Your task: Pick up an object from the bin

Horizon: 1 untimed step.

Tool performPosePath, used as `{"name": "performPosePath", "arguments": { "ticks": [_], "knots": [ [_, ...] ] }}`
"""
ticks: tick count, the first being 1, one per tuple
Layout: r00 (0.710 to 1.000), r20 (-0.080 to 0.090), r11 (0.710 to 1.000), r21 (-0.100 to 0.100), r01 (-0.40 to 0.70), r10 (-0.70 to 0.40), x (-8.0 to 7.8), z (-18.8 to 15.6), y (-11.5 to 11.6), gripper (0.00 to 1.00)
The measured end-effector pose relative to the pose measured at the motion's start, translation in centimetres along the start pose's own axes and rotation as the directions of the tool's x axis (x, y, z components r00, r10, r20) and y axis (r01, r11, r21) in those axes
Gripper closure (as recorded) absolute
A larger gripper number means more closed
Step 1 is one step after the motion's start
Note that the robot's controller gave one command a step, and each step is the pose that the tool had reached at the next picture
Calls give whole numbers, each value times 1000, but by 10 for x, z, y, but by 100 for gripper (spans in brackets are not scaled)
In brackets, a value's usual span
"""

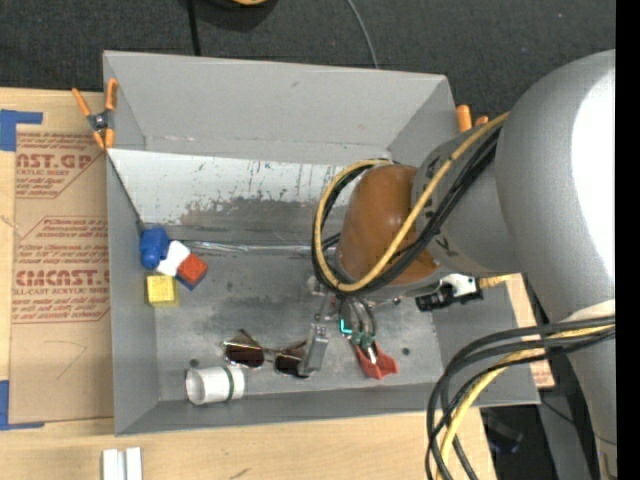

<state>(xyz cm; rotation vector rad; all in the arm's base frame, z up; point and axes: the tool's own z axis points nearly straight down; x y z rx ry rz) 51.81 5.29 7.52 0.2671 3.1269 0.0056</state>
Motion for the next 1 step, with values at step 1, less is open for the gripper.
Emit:
{"name": "performPosePath", "arguments": {
  "ticks": [1],
  "knots": [
    [997,1,997,1,75,-75,-5,0,0,0]
  ]
}}
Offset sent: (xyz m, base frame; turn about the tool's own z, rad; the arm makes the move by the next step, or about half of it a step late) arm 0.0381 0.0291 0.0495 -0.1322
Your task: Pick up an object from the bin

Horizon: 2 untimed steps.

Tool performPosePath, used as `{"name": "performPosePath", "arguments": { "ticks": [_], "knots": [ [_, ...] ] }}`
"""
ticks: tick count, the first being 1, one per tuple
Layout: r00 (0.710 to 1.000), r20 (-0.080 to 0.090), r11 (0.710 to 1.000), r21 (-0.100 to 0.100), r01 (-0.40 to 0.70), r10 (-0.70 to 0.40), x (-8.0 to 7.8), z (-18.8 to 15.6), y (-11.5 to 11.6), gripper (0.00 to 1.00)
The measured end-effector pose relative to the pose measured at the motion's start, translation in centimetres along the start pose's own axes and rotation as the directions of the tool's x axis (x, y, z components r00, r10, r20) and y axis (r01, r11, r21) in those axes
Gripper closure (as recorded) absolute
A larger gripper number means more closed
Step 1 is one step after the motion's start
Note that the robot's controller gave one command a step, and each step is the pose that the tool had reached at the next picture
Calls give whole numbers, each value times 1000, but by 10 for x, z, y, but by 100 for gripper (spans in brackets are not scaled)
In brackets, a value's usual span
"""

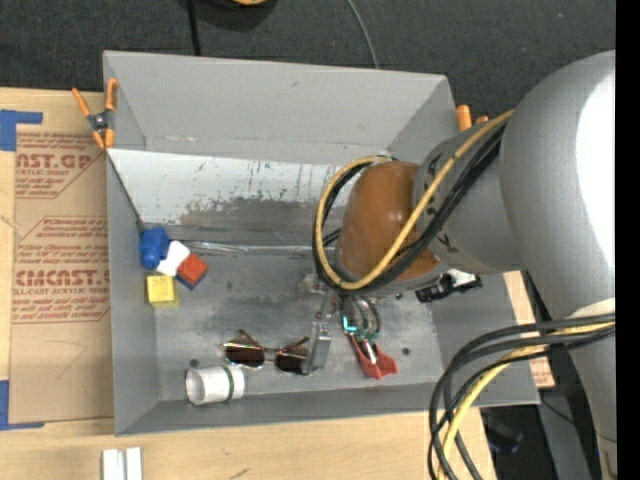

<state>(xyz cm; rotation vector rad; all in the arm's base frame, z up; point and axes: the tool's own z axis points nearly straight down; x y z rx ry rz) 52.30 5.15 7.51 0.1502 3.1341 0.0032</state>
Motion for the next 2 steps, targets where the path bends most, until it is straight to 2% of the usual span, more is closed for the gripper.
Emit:
{"name": "performPosePath", "arguments": {
  "ticks": [1,2],
  "knots": [
    [983,-2,983,1,184,-184,-12,-16,10,0],
    [979,0,979,0,203,-203,11,5,16,100]
  ]
}}
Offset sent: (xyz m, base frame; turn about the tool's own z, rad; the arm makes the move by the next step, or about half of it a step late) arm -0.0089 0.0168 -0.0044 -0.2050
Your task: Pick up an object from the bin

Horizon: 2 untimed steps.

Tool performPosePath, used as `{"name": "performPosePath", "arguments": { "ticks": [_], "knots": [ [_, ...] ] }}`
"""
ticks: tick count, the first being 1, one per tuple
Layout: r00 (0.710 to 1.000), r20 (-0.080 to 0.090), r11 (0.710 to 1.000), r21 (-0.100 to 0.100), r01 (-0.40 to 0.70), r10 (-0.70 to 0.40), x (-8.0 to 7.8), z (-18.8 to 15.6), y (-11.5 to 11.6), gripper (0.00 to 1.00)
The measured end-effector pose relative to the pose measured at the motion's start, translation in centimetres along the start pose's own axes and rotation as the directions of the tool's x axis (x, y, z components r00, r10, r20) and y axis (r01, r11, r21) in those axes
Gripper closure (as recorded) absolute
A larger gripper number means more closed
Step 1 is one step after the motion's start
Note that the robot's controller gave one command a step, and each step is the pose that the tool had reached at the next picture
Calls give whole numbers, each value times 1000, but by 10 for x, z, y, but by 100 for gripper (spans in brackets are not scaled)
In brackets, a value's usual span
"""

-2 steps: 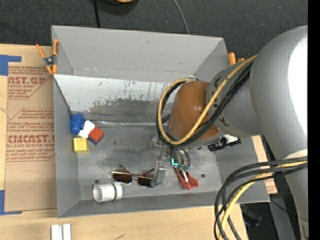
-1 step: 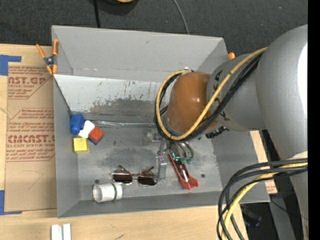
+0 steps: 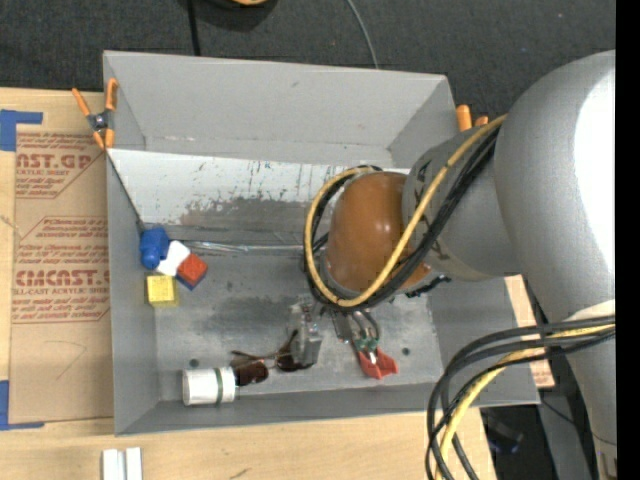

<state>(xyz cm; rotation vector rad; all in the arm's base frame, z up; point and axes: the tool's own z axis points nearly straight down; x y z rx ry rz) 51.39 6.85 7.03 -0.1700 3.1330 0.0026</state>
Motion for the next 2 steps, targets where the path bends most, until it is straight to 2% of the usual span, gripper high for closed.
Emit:
{"name": "performPosePath", "arguments": {
  "ticks": [1,2],
  "knots": [
    [1000,0,1000,0,0,0,0,0,0,100],
    [999,-10,999,1,-34,34,0,-35,12,100]
  ]
}}
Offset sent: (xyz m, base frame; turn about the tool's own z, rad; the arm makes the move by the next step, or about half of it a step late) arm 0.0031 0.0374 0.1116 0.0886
